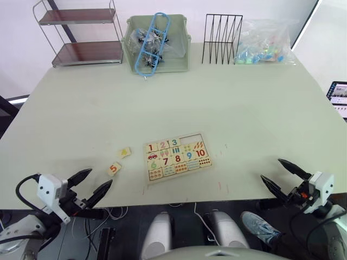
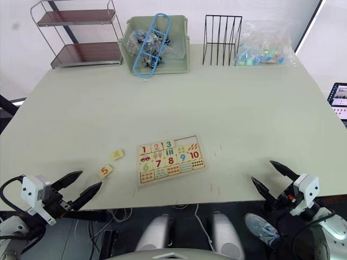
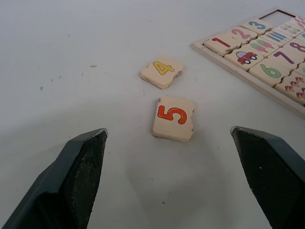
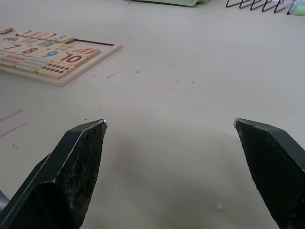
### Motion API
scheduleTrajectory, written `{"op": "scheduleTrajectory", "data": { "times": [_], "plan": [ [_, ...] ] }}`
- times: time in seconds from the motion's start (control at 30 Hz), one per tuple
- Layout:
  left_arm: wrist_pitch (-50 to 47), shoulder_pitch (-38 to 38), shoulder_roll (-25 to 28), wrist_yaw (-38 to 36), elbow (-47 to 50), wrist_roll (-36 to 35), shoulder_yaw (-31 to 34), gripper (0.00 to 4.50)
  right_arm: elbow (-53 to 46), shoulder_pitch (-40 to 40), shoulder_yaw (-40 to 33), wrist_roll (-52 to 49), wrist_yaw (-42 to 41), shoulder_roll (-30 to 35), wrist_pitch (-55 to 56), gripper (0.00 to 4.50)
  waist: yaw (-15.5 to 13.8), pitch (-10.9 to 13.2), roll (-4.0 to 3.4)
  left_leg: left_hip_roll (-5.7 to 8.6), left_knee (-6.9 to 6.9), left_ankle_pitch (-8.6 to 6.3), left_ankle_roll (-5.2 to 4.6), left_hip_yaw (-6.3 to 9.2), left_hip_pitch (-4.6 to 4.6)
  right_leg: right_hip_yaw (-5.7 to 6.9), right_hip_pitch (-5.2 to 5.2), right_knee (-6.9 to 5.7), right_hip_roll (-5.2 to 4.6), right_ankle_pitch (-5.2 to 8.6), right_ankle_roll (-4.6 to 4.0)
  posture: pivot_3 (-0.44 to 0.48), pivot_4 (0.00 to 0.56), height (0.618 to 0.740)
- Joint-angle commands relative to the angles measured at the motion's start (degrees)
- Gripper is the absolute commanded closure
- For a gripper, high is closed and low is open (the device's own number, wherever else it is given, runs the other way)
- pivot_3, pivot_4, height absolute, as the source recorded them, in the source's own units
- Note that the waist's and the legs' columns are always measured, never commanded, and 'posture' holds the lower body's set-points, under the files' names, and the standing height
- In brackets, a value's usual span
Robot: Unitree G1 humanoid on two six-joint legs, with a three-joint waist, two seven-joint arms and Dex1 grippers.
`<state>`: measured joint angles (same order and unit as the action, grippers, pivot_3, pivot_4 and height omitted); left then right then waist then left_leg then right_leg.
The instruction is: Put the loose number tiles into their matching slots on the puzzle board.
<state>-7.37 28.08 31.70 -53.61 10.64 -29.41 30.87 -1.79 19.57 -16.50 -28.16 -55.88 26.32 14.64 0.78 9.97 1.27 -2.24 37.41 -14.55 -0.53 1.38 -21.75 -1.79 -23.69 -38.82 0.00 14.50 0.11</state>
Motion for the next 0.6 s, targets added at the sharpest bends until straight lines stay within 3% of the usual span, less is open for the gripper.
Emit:
{"op": "scheduleTrajectory", "data": {
  "times": [0.03, 0.27, 0.6],
  "plan": [
    [1.5, -0.1, 0.6, -1.5, -0.2, -1.2, 0.7, 0.11, -2.3, 0.3, -0.5, -1.3, -0.6, 0.1, 0.6, 0.0, 0.0, 0.0, 0.0, 0.0, 0.0, 0.0, 0.0, 0.0, 0.0, 0.0, 0.0, 0.0, 0.0, 0.0, 0.0, 0.0, 0.15, 0.74],
    [3.2, -2.7, 5.1, -7.1, -4.5, -1.0, 1.3, 0.11, -5.9, 0.0, -0.4, -3.9, -2.9, 2.0, -2.4, 0.0, 0.0, 0.0, -0.01, 0.0, 0.0, 0.0, 0.0, 0.02, 0.01, 0.03, -0.01, -0.01, 0.01, 0.0, 0.0, 0.0, 0.15, 0.74],
    [4.0, -17.6, 15.8, -16.7, -17.5, 0.3, -3.2, 0.11, -11.1, -2.0, 0.4, -8.5, -7.9, 6.1, -8.7, 0.0, -0.1, 0.0, -0.01, 0.01, 0.0, 0.0, 0.0, 0.01, 0.01, 0.24, 0.0, -0.01, 0.03, -0.01, 0.0, 0.0, 0.15, 0.74]
  ]
}}
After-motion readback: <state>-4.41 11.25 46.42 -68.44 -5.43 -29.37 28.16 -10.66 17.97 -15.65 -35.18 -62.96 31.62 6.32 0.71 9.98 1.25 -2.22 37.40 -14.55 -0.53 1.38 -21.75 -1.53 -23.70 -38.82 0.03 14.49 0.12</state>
